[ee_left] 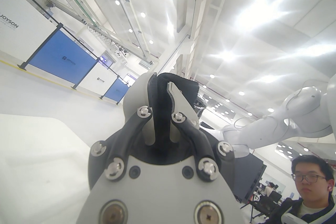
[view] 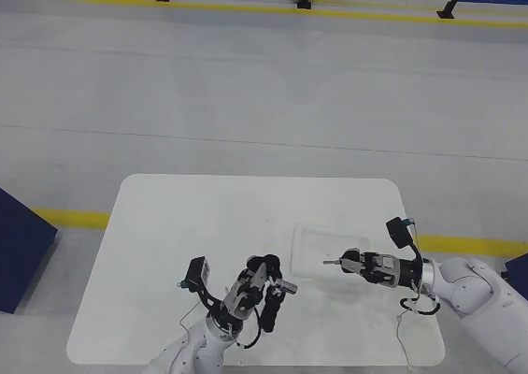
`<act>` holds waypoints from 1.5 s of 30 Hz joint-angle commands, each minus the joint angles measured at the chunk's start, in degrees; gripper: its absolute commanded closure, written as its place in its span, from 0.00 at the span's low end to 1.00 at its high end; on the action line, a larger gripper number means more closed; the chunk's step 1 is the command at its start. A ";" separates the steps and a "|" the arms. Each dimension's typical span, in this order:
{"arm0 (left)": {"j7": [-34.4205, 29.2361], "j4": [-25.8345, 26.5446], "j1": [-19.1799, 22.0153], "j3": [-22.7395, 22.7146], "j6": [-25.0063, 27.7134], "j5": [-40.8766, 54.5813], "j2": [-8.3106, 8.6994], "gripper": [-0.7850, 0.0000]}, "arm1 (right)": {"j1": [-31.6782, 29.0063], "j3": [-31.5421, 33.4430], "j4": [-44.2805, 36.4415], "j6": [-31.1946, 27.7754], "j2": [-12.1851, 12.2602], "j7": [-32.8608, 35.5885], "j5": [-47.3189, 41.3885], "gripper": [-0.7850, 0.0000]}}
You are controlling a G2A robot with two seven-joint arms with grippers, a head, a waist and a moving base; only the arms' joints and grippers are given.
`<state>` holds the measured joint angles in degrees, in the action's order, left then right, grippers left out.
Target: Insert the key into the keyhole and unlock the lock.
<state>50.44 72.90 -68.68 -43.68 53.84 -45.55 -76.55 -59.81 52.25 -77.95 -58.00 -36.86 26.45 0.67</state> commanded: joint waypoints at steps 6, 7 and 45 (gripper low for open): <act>-0.75 -0.62 -0.34 -0.35 0.75 2.55 -0.50 1.00 | 0.00 0.00 0.00 0.00 0.00 0.00 0.00 1.00; -0.75 -0.62 -0.34 -0.35 0.75 2.55 -0.50 1.00 | 0.00 0.00 0.00 0.00 0.00 0.00 0.00 1.00; 11.32 -9.42 -0.14 1.05 -11.32 12.18 -9.30 1.00 | -5.31 -6.76 -1.26 0.00 -8.33 -8.65 -16.17 1.00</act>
<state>61.28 63.92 -68.88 -42.58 43.00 -33.52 -85.55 -65.05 45.57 -79.45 -58.00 -45.01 17.83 -15.07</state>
